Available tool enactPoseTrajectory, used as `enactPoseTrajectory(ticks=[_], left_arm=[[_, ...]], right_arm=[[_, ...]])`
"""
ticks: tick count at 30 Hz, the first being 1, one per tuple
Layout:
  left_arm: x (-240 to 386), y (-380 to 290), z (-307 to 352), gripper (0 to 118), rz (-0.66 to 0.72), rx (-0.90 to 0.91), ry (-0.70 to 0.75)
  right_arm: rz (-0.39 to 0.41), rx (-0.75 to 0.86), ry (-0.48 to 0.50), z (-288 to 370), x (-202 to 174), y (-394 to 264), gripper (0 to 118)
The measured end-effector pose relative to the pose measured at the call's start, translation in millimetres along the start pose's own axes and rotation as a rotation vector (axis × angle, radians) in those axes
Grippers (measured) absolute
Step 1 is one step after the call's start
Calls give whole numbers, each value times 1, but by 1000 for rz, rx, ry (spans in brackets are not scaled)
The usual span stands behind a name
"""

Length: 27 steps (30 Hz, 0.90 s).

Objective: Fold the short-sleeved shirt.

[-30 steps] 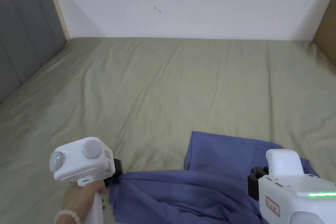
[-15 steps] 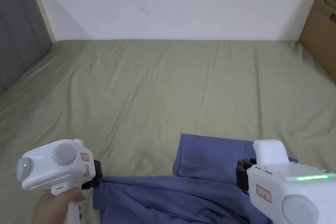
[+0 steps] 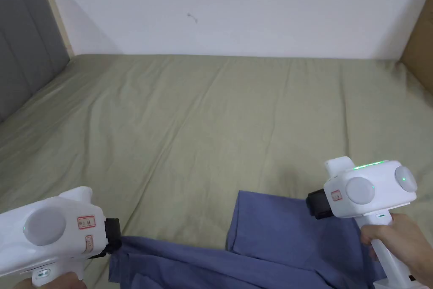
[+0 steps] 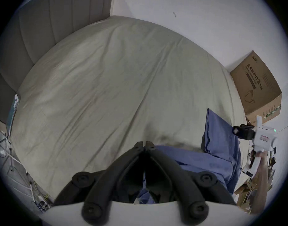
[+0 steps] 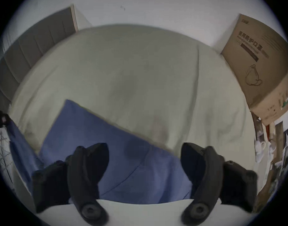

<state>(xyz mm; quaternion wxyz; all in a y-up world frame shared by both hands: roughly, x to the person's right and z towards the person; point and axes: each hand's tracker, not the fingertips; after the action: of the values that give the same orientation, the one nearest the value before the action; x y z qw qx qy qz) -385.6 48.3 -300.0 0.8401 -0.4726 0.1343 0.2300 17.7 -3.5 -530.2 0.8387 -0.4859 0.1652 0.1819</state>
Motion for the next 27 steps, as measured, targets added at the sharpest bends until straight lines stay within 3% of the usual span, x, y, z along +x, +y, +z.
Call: enactPoseTrajectory(ticks=[3,5,6,7,8,9,14,19,27], left_arm=[[0,3,-4,0,-6,-4,10],[0,3,-3,0,1,-1,5],[1,3,-3,0,-5,-1,5],[4,4,-2,0,-15,-2,12],[5,4,-1,0,-27,4,16],[6,5,0,0,-28,5,19],[8,8,20,0,-29,43,11],[9,18,54,0,-57,112,41],[24,41,119,0,-104,238,48]], right_arm=[[124,-86,0,-25,-11,-2,78],[84,-70,86,-26,-9,-1,61],[68,-86,95,-22,-8,3,37],[119,-71,75,-14,-10,6,2],[166,-49,73,-7,-12,6,3],[187,-41,2,-4,-15,5,3],[47,-19,63,19,-4,7,3],[61,130,-43,87,20,13,3],[-178,308,-85,205,108,18,3]])
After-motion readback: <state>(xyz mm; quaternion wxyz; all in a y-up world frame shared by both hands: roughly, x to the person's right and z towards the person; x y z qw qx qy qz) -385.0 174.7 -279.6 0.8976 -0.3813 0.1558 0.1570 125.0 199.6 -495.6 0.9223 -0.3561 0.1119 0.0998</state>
